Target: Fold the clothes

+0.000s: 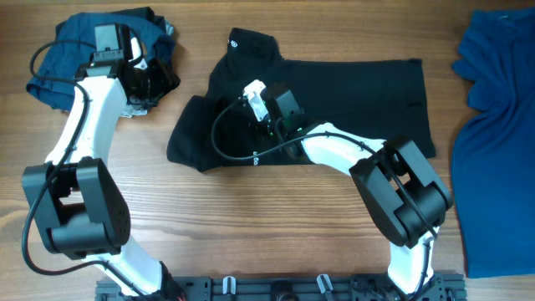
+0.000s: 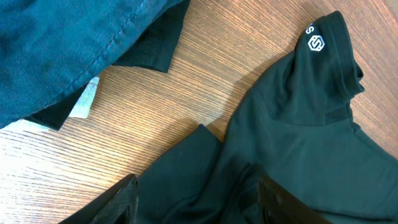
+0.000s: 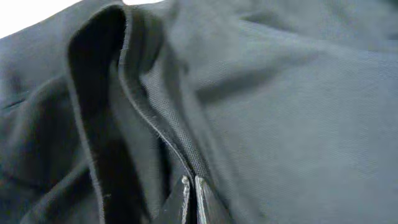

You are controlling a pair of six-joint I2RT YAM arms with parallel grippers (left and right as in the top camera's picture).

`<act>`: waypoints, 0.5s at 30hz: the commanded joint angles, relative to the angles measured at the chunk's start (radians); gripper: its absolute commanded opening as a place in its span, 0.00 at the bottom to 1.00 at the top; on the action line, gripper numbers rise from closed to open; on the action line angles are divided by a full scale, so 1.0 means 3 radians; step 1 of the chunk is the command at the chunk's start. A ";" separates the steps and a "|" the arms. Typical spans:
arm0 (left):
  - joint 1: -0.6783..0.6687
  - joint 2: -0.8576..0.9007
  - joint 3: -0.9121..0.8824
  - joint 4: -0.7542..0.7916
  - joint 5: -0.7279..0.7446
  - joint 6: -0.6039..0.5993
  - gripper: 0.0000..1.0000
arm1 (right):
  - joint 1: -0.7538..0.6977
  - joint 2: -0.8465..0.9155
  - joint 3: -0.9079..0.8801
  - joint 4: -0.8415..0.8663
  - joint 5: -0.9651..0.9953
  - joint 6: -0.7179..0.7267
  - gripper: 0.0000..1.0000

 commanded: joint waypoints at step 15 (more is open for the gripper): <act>-0.0020 -0.0102 0.0010 -0.0015 0.0039 0.0050 0.66 | -0.0460 -0.0144 0.0278 0.0664 0.0460 -0.0381 0.62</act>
